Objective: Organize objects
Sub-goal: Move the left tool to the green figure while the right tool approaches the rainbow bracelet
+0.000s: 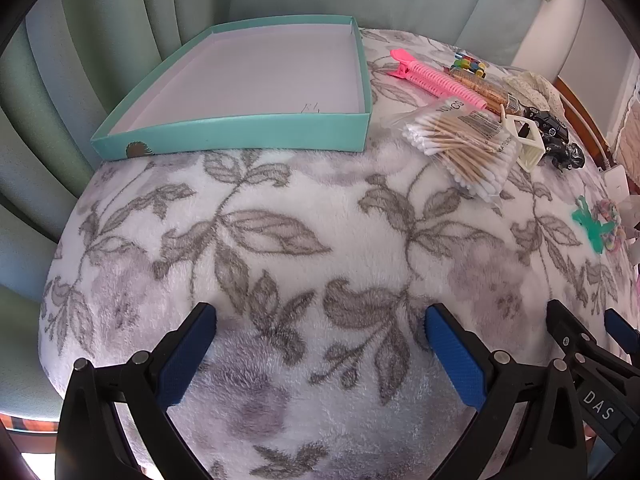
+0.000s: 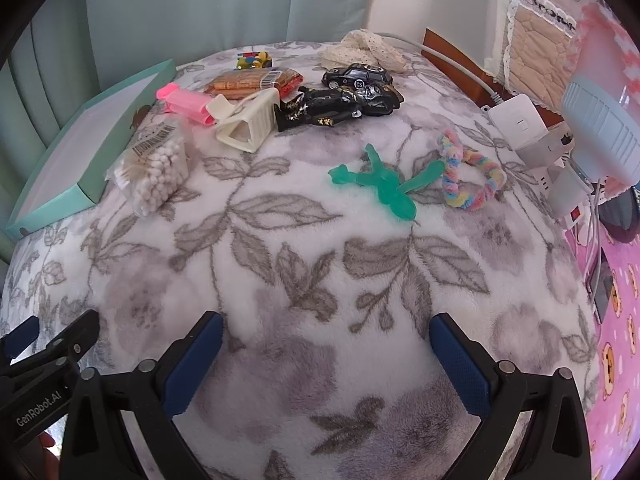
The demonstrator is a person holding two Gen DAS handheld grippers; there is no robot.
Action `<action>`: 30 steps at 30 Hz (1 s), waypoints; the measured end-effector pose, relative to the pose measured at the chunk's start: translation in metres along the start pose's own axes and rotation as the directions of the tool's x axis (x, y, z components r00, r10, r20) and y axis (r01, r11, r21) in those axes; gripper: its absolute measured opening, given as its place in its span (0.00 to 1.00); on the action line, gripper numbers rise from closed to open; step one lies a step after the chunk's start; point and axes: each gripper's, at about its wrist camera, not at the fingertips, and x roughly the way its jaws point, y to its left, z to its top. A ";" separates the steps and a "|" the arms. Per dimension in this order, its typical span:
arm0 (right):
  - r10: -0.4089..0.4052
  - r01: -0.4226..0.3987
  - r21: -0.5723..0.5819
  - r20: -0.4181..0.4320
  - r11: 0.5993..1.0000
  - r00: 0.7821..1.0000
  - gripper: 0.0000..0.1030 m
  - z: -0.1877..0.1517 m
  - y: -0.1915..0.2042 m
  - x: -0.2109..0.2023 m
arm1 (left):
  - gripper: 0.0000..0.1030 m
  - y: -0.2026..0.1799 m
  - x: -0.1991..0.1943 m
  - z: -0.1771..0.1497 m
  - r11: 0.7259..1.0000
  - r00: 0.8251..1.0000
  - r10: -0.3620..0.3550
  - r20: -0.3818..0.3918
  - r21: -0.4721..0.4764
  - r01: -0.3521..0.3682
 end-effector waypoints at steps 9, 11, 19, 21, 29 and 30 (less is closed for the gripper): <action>0.016 -0.016 0.000 -0.025 1.000 1.000 1.00 0.007 -0.003 -0.001 | 1.00 -0.005 0.004 0.015 1.000 1.000 0.000 -0.011 0.008 0.000; 0.018 -0.017 -0.005 0.014 1.000 1.000 1.00 0.010 -0.005 -0.009 | 0.99 -0.008 0.001 0.017 1.000 1.000 -0.025 -0.005 0.012 0.026; -0.023 0.018 0.041 0.131 0.999 0.991 1.00 0.026 -0.033 -0.026 | 0.99 -0.048 -0.006 0.026 0.986 0.993 -0.114 -0.007 0.122 0.114; -0.046 0.037 0.060 0.153 0.997 0.987 1.00 0.031 -0.043 -0.028 | 0.99 -0.057 -0.008 0.027 0.981 0.992 -0.127 0.000 0.145 0.126; -0.124 0.095 0.159 0.183 0.983 0.975 1.00 0.047 -0.087 -0.026 | 0.99 -0.103 -0.003 0.065 0.964 0.985 -0.173 0.013 0.207 0.166; -0.128 0.097 0.166 0.188 0.981 0.974 1.00 0.047 -0.092 -0.026 | 0.99 -0.104 -0.006 0.062 0.959 0.984 -0.179 0.017 0.224 0.171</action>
